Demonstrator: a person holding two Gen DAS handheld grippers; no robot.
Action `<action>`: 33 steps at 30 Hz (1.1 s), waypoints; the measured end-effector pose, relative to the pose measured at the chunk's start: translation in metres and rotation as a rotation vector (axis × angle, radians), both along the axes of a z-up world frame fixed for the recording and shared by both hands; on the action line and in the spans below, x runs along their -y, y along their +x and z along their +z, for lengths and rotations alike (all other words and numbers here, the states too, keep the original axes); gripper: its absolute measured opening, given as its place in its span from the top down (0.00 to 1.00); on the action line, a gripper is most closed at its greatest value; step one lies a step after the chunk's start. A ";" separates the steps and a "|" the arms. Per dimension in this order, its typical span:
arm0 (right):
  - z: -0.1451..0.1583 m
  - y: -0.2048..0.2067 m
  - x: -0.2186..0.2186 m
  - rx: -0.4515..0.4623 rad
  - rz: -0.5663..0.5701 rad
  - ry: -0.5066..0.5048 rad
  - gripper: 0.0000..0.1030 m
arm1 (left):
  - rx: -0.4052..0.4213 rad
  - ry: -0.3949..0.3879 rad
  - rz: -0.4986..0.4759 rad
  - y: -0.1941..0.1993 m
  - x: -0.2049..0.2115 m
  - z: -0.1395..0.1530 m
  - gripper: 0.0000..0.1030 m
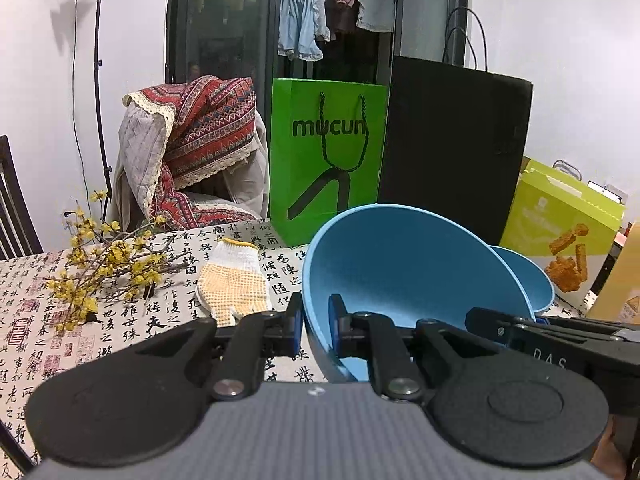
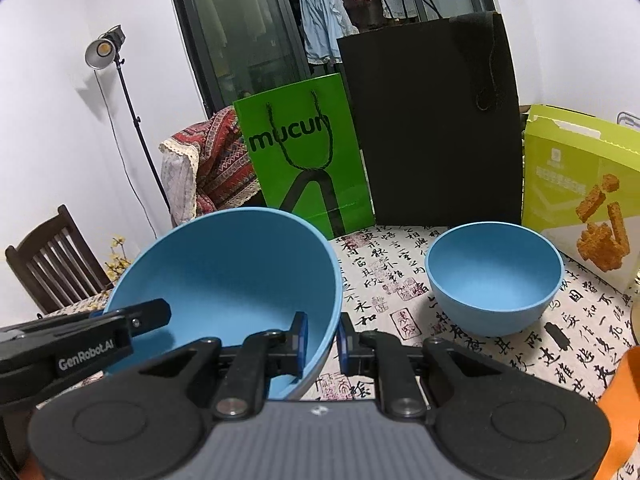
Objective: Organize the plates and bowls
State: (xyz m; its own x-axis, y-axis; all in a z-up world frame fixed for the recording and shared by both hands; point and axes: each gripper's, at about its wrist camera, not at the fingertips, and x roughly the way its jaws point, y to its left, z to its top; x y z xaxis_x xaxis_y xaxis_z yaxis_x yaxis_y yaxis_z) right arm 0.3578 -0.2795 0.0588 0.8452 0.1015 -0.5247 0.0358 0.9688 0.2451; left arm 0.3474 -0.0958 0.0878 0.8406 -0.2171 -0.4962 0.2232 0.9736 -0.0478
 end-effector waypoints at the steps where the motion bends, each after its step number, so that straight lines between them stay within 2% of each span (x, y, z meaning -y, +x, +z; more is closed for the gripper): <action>1: 0.001 -0.003 0.000 0.004 0.000 -0.002 0.86 | 0.002 0.000 0.000 -0.003 0.000 0.001 0.87; 33: 0.018 -0.086 -0.005 0.054 0.009 -0.005 0.86 | 0.034 -0.018 0.008 -0.088 -0.010 0.013 0.87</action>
